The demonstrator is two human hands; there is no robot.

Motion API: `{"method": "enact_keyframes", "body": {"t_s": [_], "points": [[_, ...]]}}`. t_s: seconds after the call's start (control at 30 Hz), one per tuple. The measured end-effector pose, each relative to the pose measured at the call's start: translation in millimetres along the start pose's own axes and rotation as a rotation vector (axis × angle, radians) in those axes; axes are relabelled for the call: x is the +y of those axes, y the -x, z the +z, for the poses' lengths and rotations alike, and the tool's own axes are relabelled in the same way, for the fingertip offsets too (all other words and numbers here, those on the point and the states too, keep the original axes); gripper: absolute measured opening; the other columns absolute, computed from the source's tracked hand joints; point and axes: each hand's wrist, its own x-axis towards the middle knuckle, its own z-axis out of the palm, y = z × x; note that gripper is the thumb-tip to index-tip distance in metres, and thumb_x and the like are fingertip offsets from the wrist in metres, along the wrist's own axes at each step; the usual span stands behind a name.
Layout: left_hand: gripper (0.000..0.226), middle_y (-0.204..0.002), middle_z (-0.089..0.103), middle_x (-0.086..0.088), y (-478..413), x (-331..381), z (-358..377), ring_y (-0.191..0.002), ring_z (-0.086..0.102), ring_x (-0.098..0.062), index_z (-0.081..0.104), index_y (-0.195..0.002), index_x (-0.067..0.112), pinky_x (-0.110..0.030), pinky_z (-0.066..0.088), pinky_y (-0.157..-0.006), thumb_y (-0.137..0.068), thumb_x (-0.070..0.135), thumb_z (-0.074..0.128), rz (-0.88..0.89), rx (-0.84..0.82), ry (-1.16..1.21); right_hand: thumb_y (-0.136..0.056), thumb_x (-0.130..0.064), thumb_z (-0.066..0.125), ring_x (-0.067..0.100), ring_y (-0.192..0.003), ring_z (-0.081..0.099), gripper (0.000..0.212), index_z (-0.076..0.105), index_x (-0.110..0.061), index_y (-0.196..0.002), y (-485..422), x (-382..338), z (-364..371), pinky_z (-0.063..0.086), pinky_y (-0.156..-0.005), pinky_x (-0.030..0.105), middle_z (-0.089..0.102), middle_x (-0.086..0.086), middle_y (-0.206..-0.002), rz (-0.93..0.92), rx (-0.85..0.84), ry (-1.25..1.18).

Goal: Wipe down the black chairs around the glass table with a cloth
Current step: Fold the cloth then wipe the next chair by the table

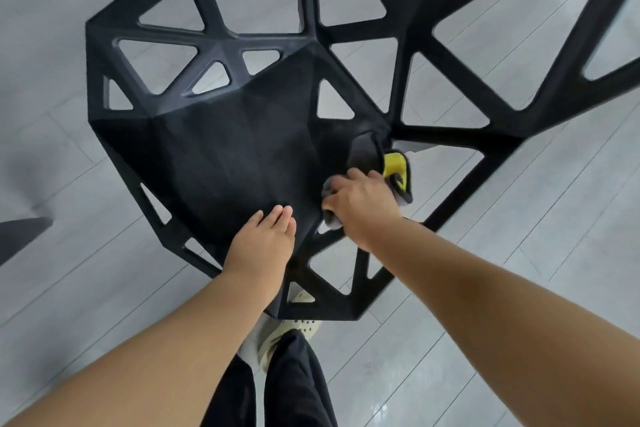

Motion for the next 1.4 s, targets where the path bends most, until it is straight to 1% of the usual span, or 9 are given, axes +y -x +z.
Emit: {"method": "enact_keyframes", "body": {"t_s": [0.23,0.37,0.63,0.73,0.87,1.03,1.13,1.3,1.4], "points": [[0.076,-0.158,-0.007,-0.005,1.7,-3.0,-3.7,-0.145,-0.005,-0.017,0.000,-0.150,0.013,-0.036,0.001,-0.118,-0.094,0.028,0.049,-0.001,-0.005,-0.008,-0.093,-0.028,0.047,0.025,-0.105,0.045,0.030,0.058,-0.026,-0.121,35.4,-42.0,26.0,0.039,-0.085,0.036,0.056,-0.001,-0.115,-0.105,0.106,-0.223],[0.078,-0.158,-0.006,0.000,2.7,-4.1,-4.0,-0.145,-0.005,-0.012,0.004,-0.150,0.017,-0.035,0.000,-0.117,-0.091,0.028,0.054,-0.023,-0.006,0.041,-0.086,-0.023,0.060,0.024,-0.094,0.050,0.028,0.059,-0.026,-0.114,66.9,-44.5,38.9,0.041,-0.083,0.036,0.058,0.000,-0.105,-0.156,0.067,-0.173],[0.076,-0.158,-0.007,-0.002,2.0,-0.7,-1.9,-0.145,-0.005,-0.015,0.001,-0.150,0.016,-0.036,0.000,-0.118,-0.094,0.026,0.051,-0.041,-0.015,0.009,-0.075,-0.030,0.064,0.013,-0.073,0.055,0.007,0.064,-0.031,-0.081,100.0,-49.6,51.8,0.047,-0.074,0.027,0.059,-0.009,-0.075,-0.236,0.114,-0.204],[0.074,-0.158,-0.006,-0.005,2.2,2.1,-1.7,-0.145,-0.004,-0.017,0.000,-0.150,0.013,-0.036,0.001,-0.118,-0.095,0.023,0.049,-0.042,-0.025,-0.037,-0.068,-0.028,0.074,0.012,-0.072,0.050,0.019,0.064,-0.032,-0.083,119.0,-47.6,54.6,0.046,-0.073,0.027,0.057,-0.011,-0.076,-0.269,0.112,-0.196],[0.074,-0.158,-0.001,-0.012,0.8,9.9,-2.8,-0.146,0.000,-0.024,0.002,-0.149,0.007,-0.038,0.006,-0.119,-0.094,0.020,0.050,-0.040,-0.035,-0.115,-0.076,-0.024,0.062,0.014,-0.078,0.048,0.014,0.063,-0.031,-0.088,125.6,-29.3,50.2,0.043,-0.075,0.029,0.056,-0.010,-0.081,-0.269,0.180,-0.092],[0.074,-0.158,0.001,-0.013,2.3,11.6,-4.6,-0.146,0.003,-0.025,0.003,-0.149,0.005,-0.038,0.009,-0.119,-0.095,0.025,0.050,-0.022,-0.042,-0.172,-0.083,-0.022,0.050,0.020,-0.084,0.050,0.016,0.064,-0.028,-0.087,114.3,26.3,31.8,0.034,-0.077,0.033,0.056,-0.007,-0.085,-0.070,0.374,0.054],[0.073,-0.158,0.002,-0.013,2.3,11.2,-4.9,-0.146,0.005,-0.025,0.005,-0.149,0.005,-0.038,0.011,-0.119,-0.095,0.023,0.051,-0.020,-0.032,-0.172,-0.082,-0.024,0.031,0.026,-0.082,0.051,0.039,0.069,-0.024,-0.080,108.8,66.6,-5.3,0.027,-0.073,0.034,0.059,-0.004,-0.081,0.138,0.537,0.105],[0.071,-0.158,0.003,-0.010,0.5,7.2,-2.0,-0.146,0.005,-0.022,0.007,-0.149,0.008,-0.036,0.010,-0.117,-0.095,0.023,0.049,-0.015,-0.026,-0.145,-0.087,-0.017,0.056,0.031,-0.086,0.053,0.020,0.067,-0.027,-0.101,131.2,99.8,-68.8,0.036,-0.074,0.038,0.065,0.001,-0.096,0.464,0.663,-0.012],[0.073,-0.158,0.001,-0.008,0.5,4.7,-1.2,-0.146,0.004,-0.020,0.006,-0.150,0.010,-0.036,0.010,-0.117,-0.094,0.025,0.051,-0.010,-0.030,-0.139,-0.086,-0.020,0.055,0.031,-0.095,0.053,0.022,0.063,-0.028,-0.105,125.6,88.4,-57.3,0.033,-0.066,0.034,0.057,0.004,-0.104,0.553,0.563,-0.065]]}}
